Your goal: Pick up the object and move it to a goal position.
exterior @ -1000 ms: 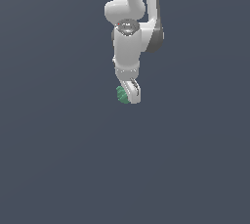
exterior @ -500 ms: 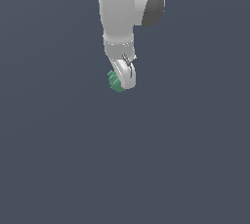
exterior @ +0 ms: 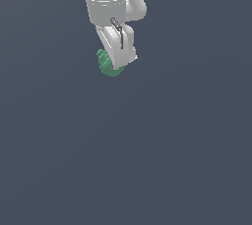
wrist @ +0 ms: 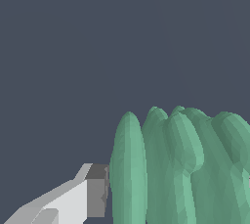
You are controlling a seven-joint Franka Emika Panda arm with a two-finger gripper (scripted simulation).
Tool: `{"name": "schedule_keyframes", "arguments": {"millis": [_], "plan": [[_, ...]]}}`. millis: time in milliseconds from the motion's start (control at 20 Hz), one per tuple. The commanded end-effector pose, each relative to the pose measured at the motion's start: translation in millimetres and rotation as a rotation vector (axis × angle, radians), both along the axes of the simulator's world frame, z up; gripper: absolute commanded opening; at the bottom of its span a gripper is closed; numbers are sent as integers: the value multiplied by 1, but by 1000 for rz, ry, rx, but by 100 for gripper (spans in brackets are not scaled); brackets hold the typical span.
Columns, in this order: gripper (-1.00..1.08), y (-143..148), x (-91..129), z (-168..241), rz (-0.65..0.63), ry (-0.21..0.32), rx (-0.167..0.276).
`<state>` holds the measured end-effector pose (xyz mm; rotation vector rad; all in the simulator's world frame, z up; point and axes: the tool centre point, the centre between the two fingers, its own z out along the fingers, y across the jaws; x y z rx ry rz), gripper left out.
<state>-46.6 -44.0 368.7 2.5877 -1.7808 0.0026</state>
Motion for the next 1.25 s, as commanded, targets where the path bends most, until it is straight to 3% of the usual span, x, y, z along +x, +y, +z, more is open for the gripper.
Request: {"name": "schedule_keyframes", "arguments": {"millis": [0,550,1200], "plan": [[-100,-6,4,23,1,1,0],[-100,-23,20,95,3,1,1],[-100,-30,27,120,3,1,1]]}}
